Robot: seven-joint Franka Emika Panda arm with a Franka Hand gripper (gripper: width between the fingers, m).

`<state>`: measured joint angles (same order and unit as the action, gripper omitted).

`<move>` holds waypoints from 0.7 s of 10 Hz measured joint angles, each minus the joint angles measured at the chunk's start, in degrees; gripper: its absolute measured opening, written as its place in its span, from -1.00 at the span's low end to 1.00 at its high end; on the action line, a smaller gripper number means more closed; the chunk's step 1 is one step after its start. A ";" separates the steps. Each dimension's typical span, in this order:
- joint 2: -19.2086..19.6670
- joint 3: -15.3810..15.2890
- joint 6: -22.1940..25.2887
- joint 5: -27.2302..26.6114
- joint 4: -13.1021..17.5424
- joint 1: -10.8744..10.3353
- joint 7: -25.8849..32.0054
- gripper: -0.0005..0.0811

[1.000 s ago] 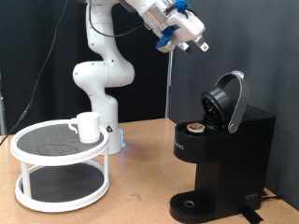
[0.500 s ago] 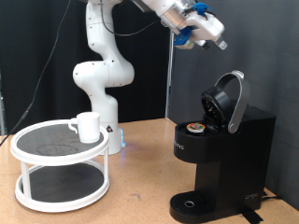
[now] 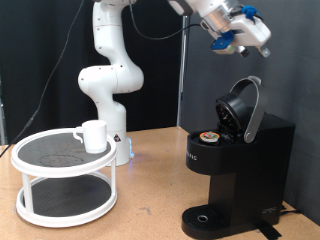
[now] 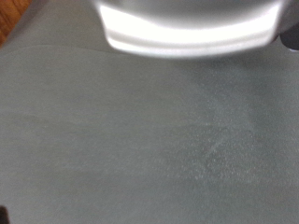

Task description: Make a cup of coffee with the keurig machine

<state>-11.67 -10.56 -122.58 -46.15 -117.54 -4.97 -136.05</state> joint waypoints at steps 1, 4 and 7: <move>1.17 -1.52 -0.79 1.63 0.69 -0.16 -1.20 0.81; 4.97 -5.38 -4.53 4.06 2.22 -0.64 -2.71 0.81; 6.87 -6.60 -5.71 5.10 2.58 -0.69 -2.90 0.50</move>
<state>-4.80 -17.16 -128.29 -41.04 -114.95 -5.66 -138.94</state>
